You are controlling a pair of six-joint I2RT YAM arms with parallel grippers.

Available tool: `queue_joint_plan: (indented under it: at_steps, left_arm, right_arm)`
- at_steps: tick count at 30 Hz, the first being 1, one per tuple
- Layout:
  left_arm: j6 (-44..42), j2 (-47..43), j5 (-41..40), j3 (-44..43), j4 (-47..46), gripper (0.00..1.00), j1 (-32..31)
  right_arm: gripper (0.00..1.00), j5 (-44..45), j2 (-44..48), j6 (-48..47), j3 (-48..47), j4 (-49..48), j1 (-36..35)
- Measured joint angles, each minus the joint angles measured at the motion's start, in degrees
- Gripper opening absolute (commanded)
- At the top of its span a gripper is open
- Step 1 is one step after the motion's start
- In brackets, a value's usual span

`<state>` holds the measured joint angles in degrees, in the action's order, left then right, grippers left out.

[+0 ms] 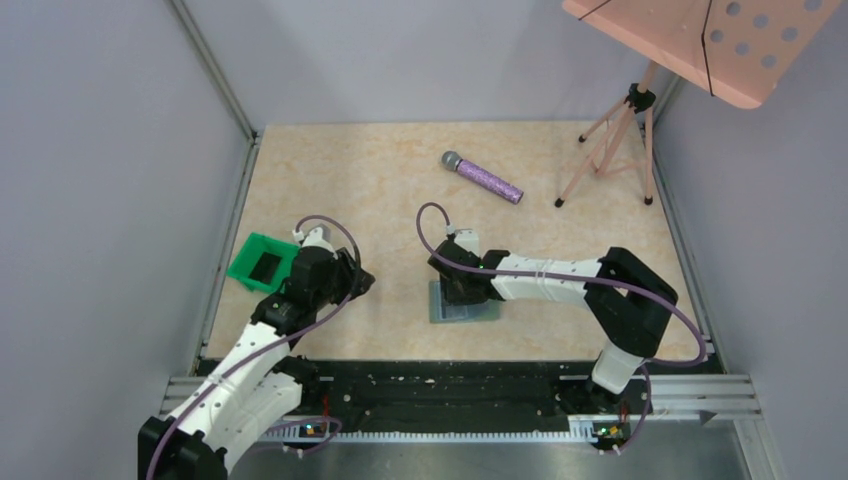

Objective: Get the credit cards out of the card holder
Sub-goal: Remove the credit card from the card holder.

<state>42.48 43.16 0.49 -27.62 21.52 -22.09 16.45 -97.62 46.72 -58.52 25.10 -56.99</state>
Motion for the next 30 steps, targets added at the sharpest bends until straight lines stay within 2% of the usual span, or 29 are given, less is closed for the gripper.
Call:
queue_joint_plan:
  at_steps: [9, 17, 26, 30]
  left_arm:
    - [0.5, 0.8, 2.3, 0.0, -0.3, 0.45, 0.0]
    - [0.6, 9.5, 11.7, 0.0, -5.9, 0.44, -0.4]
    - [2.5, 17.6, 20.6, 0.0, -14.7, 0.44, -2.6]
    - [3.3, 23.2, 24.0, -0.5, -18.8, 0.4, -5.2]
  right_arm:
    - [0.33, -0.1, 1.1, 0.0, 0.7, -0.1, 0.0]
    - [0.34, -1.8, 5.6, -0.2, 6.2, -3.6, 0.5]
    - [0.31, -6.1, 12.9, -0.9, 14.3, -11.3, 3.0]
    - [0.3, -8.1, 16.0, -1.7, 17.0, -14.6, 4.3]
